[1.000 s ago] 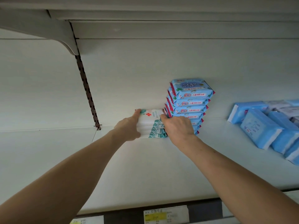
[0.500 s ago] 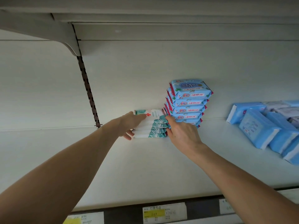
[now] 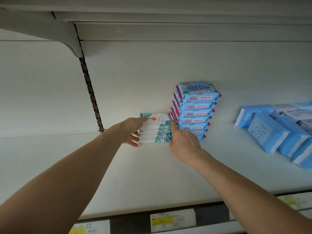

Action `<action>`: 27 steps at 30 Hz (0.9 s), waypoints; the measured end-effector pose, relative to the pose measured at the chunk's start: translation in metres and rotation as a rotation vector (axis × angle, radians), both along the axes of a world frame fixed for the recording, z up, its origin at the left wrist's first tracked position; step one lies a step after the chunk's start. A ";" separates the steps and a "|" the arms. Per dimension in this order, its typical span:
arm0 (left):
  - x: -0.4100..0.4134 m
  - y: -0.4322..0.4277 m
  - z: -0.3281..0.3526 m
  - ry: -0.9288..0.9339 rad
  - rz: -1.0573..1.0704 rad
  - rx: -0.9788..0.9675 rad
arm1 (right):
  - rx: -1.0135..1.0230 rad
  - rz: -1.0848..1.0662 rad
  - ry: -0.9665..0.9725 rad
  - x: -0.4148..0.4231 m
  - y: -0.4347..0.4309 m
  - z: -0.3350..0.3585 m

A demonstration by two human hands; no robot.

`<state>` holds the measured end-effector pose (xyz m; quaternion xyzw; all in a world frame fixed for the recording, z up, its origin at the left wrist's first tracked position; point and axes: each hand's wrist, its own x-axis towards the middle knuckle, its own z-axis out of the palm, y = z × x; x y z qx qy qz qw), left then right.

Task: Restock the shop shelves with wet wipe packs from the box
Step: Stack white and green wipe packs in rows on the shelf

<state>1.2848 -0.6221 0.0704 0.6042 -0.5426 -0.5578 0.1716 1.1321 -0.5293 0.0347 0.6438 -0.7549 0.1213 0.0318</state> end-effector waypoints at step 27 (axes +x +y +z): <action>0.002 -0.005 0.000 -0.037 -0.020 -0.023 | 0.197 0.063 -0.199 0.009 -0.010 0.008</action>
